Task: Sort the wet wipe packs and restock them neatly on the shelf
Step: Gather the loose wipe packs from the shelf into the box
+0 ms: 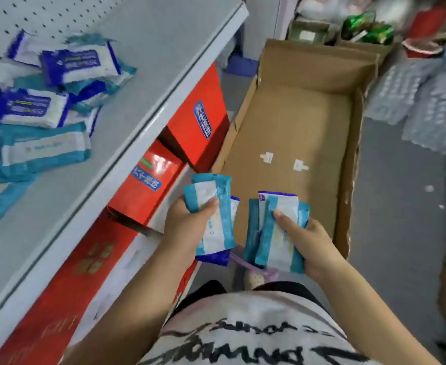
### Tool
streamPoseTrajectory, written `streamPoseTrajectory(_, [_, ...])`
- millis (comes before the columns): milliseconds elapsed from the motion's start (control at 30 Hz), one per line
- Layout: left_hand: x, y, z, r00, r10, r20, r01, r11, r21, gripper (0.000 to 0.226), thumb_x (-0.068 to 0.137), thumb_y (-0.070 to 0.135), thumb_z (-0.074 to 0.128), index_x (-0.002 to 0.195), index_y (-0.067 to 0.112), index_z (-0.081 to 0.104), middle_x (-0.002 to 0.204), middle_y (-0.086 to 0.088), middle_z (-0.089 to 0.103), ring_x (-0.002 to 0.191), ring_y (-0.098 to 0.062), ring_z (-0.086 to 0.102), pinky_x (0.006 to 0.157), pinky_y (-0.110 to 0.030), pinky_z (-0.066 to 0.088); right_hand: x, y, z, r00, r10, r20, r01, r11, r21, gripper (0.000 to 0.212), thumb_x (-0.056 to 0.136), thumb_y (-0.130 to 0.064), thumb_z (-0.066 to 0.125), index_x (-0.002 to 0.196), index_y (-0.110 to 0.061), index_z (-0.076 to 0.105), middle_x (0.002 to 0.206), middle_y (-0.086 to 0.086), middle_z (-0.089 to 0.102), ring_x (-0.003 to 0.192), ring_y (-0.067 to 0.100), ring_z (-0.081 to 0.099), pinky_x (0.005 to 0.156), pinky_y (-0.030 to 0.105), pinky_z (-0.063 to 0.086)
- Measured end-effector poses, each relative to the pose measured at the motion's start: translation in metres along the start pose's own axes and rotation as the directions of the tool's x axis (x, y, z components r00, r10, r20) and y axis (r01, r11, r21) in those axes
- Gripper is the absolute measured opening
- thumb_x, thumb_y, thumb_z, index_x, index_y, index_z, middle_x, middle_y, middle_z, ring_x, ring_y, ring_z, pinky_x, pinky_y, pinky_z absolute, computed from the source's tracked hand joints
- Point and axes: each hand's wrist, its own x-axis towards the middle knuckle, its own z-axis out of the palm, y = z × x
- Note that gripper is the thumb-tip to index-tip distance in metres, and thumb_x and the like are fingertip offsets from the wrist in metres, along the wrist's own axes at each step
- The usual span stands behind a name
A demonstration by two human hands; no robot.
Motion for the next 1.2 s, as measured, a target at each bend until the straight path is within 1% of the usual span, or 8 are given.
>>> streamPoseTrajectory(100, [0.027, -0.030, 0.036, 1.000, -0.007, -0.011, 0.009, 0.989, 0.147, 0.008, 0.093, 0.018, 0.075, 0.099, 0.021, 0.070, 0.098, -0.003, 0.077, 0.092, -0.026, 0.074, 0.088, -0.050, 0.061, 0.028, 0.009, -0.042, 0.994, -0.016, -0.108, 0.014, 1.000, -0.020, 0.030, 0.092, -0.032, 0.070, 0.110, -0.008, 0.067, 0.099, 0.015, 0.076, 0.083, 0.029, 0.075, 0.070, 0.043, 0.063])
streamPoseTrajectory(200, [0.053, -0.049, 0.064, 0.999, -0.002, -0.045, 0.013, 0.968, 0.252, 0.017, 0.094, 0.020, 0.073, 0.110, 0.017, 0.067, 0.100, 0.000, 0.073, 0.094, -0.023, 0.073, 0.074, -0.032, 0.056, 0.050, 0.022, -0.072, 0.984, -0.039, -0.173, 0.015, 0.990, -0.140, 0.026, 0.092, -0.037, 0.071, 0.108, -0.017, 0.064, 0.103, 0.010, 0.075, 0.082, 0.019, 0.075, 0.070, 0.037, 0.063])
streamPoseTrajectory(333, [0.088, -0.061, 0.082, 0.998, -0.016, -0.065, 0.039, 0.931, 0.363, 0.025, 0.095, 0.021, 0.072, 0.118, 0.012, 0.066, 0.104, 0.001, 0.072, 0.090, -0.018, 0.070, 0.064, -0.022, 0.049, 0.079, 0.037, -0.086, 0.955, -0.079, -0.284, -0.036, 0.924, -0.381, 0.048, 0.085, -0.050, 0.073, 0.116, -0.020, 0.052, 0.103, -0.003, 0.067, 0.088, 0.014, 0.067, 0.075, 0.035, 0.057])
streamPoseTrajectory(600, [0.171, -0.083, 0.090, 1.000, 0.002, -0.004, 0.001, 0.694, 0.720, 0.046, 0.079, 0.046, 0.073, 0.111, 0.015, 0.061, 0.115, -0.005, 0.071, 0.104, -0.029, 0.070, 0.092, -0.043, 0.057, 0.156, 0.066, -0.044, 0.961, 0.023, -0.275, -0.120, 0.931, -0.343, 0.056, 0.085, -0.048, 0.074, 0.118, -0.015, 0.045, 0.102, 0.001, 0.064, 0.087, 0.020, 0.066, 0.068, 0.036, 0.055])
streamPoseTrajectory(700, [0.191, -0.092, 0.095, 1.000, -0.019, 0.015, -0.001, 0.582, 0.813, 0.044, 0.087, 0.039, 0.076, 0.118, 0.012, 0.059, 0.123, -0.009, 0.069, 0.113, -0.031, 0.066, 0.097, -0.041, 0.053, 0.180, 0.076, -0.024, 0.959, 0.023, -0.284, -0.140, 0.906, -0.400, 0.057, 0.088, -0.047, 0.070, 0.126, -0.015, 0.041, 0.101, -0.004, 0.059, 0.079, 0.016, 0.060, 0.060, 0.030, 0.044])
streamPoseTrajectory(867, [0.204, -0.097, 0.091, 0.998, -0.056, 0.034, -0.002, 0.488, 0.873, 0.054, 0.089, 0.035, 0.076, 0.129, 0.010, 0.050, 0.131, -0.011, 0.063, 0.117, -0.033, 0.063, 0.095, -0.039, 0.051, 0.207, 0.089, 0.010, 0.953, 0.056, -0.299, -0.178, 0.899, -0.399, 0.059, 0.089, -0.043, 0.071, 0.130, -0.013, 0.041, 0.107, -0.002, 0.060, 0.095, 0.023, 0.064, 0.079, 0.039, 0.054])
streamPoseTrajectory(1033, [0.193, -0.100, 0.061, 0.958, 0.108, 0.264, -0.278, 0.147, 0.949, 0.050, 0.092, 0.023, 0.071, 0.135, 0.011, 0.050, 0.137, -0.012, 0.053, 0.126, -0.034, 0.052, 0.098, -0.045, 0.046, 0.219, 0.099, 0.047, 0.975, 0.003, -0.224, -0.111, 0.876, -0.470, 0.058, 0.090, -0.035, 0.071, 0.134, -0.012, 0.039, 0.119, 0.006, 0.063, 0.102, 0.026, 0.065, 0.083, 0.044, 0.055])
streamPoseTrajectory(1200, [0.182, -0.104, 0.028, 0.904, 0.167, 0.394, -0.410, 0.077, 0.909, 0.049, 0.090, 0.020, 0.071, 0.135, 0.008, 0.058, 0.148, -0.012, 0.050, 0.135, -0.033, 0.044, 0.111, -0.043, 0.038, 0.220, 0.108, 0.042, 0.968, -0.140, -0.208, -0.065, 0.662, -0.747, 0.072, 0.092, -0.043, 0.065, 0.144, -0.002, 0.037, 0.137, 0.016, 0.045, 0.124, 0.034, 0.044, 0.104, 0.046, 0.041])
